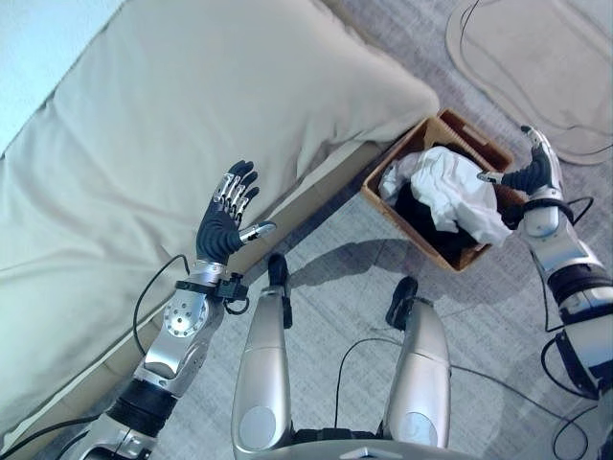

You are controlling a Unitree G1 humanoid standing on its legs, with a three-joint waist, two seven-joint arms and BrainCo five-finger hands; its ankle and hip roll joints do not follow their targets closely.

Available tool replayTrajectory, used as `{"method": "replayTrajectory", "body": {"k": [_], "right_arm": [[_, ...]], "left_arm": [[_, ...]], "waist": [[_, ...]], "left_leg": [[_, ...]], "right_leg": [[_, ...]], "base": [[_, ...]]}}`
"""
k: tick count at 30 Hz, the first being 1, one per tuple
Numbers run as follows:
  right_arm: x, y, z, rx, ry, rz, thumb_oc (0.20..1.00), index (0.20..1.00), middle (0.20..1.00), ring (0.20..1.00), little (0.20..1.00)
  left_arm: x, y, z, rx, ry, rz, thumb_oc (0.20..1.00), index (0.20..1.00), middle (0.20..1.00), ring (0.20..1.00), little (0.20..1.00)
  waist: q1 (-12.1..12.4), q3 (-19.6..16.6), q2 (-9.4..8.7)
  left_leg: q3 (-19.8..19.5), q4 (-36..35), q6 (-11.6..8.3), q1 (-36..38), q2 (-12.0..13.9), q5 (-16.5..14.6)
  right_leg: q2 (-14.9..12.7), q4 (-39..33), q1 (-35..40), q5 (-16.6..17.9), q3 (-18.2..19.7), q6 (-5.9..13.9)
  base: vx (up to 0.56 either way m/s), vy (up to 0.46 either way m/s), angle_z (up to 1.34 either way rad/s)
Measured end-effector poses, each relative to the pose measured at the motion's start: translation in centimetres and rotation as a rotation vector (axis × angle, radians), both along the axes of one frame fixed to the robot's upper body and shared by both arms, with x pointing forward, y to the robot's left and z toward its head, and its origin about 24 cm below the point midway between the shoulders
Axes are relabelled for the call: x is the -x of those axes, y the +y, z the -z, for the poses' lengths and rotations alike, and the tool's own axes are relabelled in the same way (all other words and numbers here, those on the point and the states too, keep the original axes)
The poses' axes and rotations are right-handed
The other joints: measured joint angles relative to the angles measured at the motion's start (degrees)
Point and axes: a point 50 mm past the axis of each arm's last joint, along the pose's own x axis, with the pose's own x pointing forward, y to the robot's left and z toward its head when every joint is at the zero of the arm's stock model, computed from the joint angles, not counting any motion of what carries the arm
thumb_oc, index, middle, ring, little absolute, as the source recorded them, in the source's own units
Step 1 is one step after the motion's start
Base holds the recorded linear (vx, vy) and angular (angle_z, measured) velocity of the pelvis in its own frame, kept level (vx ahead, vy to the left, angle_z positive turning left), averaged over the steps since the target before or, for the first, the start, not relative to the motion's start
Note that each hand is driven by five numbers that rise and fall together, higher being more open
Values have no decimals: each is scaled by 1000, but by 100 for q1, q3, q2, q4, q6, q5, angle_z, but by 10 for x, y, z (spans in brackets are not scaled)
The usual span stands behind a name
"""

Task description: Pick up clothes into the bucket

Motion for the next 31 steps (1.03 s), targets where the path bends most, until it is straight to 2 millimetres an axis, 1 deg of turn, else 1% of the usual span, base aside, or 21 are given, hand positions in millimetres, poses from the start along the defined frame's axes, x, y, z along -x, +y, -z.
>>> {"method": "replayTrajectory", "body": {"k": [1,3,4,5,7,8,9,10,11,12,13,14,15,17,18,19,21,22,25,28,31], "right_arm": [[8,4,19,-38,35,-4,1000,1000,1000,1000,1000],[22,9,37,-75,53,-23,1000,1000,1000,1000,1000],[31,13,46,-145,35,-20,1000,1000,1000,1000,1000],[34,16,50,-177,29,-22,1000,1000,1000,1000,1000],[47,20,70,-232,66,-19,1000,1000,1000,1000,1000],[59,26,78,-347,29,-9,1000,1000,1000,1000,1000],[63,33,82,-388,18,-20,1000,1000,1000,1000,1000],[78,43,103,-434,78,-34,1000,1000,1000,1000,1000],[91,49,119,-467,130,-35,1000,1000,1000,1000,1000],[99,51,127,-476,164,-41,1000,1000,1000,1000,1000],[110,53,136,-479,212,-54,1000,1000,1000,1000,1000],[113,53,139,-483,223,-57,1000,1000,1000,1000,1000],[120,57,145,-498,251,-68,1000,1000,1000,1000,1000],[125,62,152,-522,274,-76,1000,1000,1000,1000,1000],[129,67,155,-540,285,-87,1000,1000,1000,1000,1000],[131,70,158,-549,296,-95,1000,1000,1000,1000,1000],[140,79,167,-571,339,-109,1000,1000,1000,1000,1000],[146,83,172,-582,362,-112,1000,1000,1000,1000,1000],[154,94,181,-610,401,-122,1000,1000,1000,1000,1000],[165,110,191,-677,438,-130,1000,1000,1000,1000,1000],[169,119,195,-710,464,-165,1000,1000,1000,1000,1000]], "left_arm": [[0,4,7,-4,27,-14,1000,1000,1000,1000,1000],[1,5,13,10,50,-26,1000,1000,1000,1000,1000],[2,5,16,17,61,-27,1000,1000,1000,1000,1000],[2,5,17,19,62,-28,1000,1000,1000,1000,1000],[3,7,23,15,86,-37,1000,1000,1000,1000,1000],[5,12,29,21,108,-64,1000,1000,1000,1000,1000],[8,15,33,25,123,-79,1000,1000,1000,1000,1000],[15,21,46,17,175,-99,1000,1000,1000,1000,1000],[23,24,57,12,224,-109,1000,1000,1000,1000,1000],[27,25,62,4,245,-111,1000,1000,1000,1000,1000],[32,26,67,-18,263,-111,1000,1000,1000,1000,1000],[34,26,68,-25,269,-110,1000,1000,1000,1000,1000],[39,28,73,-27,290,-115,1000,1000,1000,1000,1000],[43,32,76,-29,304,-129,1000,1000,1000,1000,1000],[44,34,78,-33,311,-140,1000,1000,1000,1000,1000],[45,34,79,-40,316,-144,1000,1000,1000,1000,1000],[49,33,85,-52,341,-142,1000,1000,1000,1000,1000],[49,32,88,-47,351,-146,1000,1000,1000,1000,1000],[56,30,95,-29,385,-153,1000,1000,1000,1000,1000],[70,28,107,-24,437,-178,1000,1000,1000,1000,1000],[72,27,110,-10,452,-190,1000,1000,1000,1000,1000]], "waist": [[-31,-108,-48],[-34,-208,-77],[-33,-238,-83],[-51,-249,-89],[-52,-414,-98],[-69,-421,-101],[-67,-441,-114],[-65,-720,-171],[-65,-1043,-213],[-72,-1161,-242],[-18,-1254,-287],[-19,-1264,-292],[-33,-1379,-351],[-18,-1604,-425],[-4,-1630,-452],[-18,-1651,-462],[-28,-1882,-478],[-30,-1964,-480],[-41,-2072,-489],[-29,-2194,-501],[-24,-2223,-533]], "left_leg": [[7,-124,-1,237,-2,-2],[68,-325,5,589,3,12],[93,-425,13,814,10,21],[109,-477,12,928,17,21],[136,-610,10,1117,7,17],[134,-889,7,1461,16,83],[135,-1006,16,1651,27,103],[166,-1155,9,1860,24,101],[197,-1357,13,1959,17,67],[232,-1468,12,2065,10,119],[276,-1584,-26,2249,1,188],[278,-1628,-24,2320,0,192],[287,-1727,-26,2467,-11,211],[291,-1824,-7,2516,-13,237],[296,-1904,-16,2664,-16,258],[297,-1941,-18,2759,-23,261],[318,-2081,-19,2869,-26,262],[324,-2187,-36,2963,-29,320],[410,-2354,-42,3153,-8,369],[527,-2587,-61,3446,8,428],[562,-2605,-64,3493,9,444]], "right_leg": [[6,-198,281,18,-68,35],[39,-487,667,132,-108,126],[75,-707,945,224,-142,152],[93,-822,1089,259,-165,166],[102,-1098,1348,328,-223,203],[164,-1438,1767,474,-344,265],[205,-1642,1995,539,-394,284],[234,-1910,2247,589,-423,308],[253,-2157,2364,619,-470,337],[276,-2296,2468,706,-475,355],[309,-2575,2711,851,-494,376],[324,-2699,2841,904,-539,392],[343,-2936,3059,982,-597,398],[377,-3100,3133,1048,-606,424],[395,-3211,3307,1090,-627,419],[394,-3252,3402,1103,-644,420],[403,-3358,3487,1100,-683,424],[415,-3428,3561,1130,-689,441],[439,-3534,3679,1158,-674,457],[486,-3717,3858,1225,-582,466],[497,-3797,3922,1267,-555,490]], "base": [[131,19,3],[139,17,-6],[92,10,-10],[145,12,-5],[189,18,4],[165,27,7],[164,22,2],[136,37,-3],[128,30,-4],[118,31,-8],[108,24,-7],[108,29,1],[62,25,5],[67,40,0],[60,61,1],[27,50,0],[10,51,0],[4,37,1],[4,53,-9],[-1,25,-18],[-4,28,-5]]}}
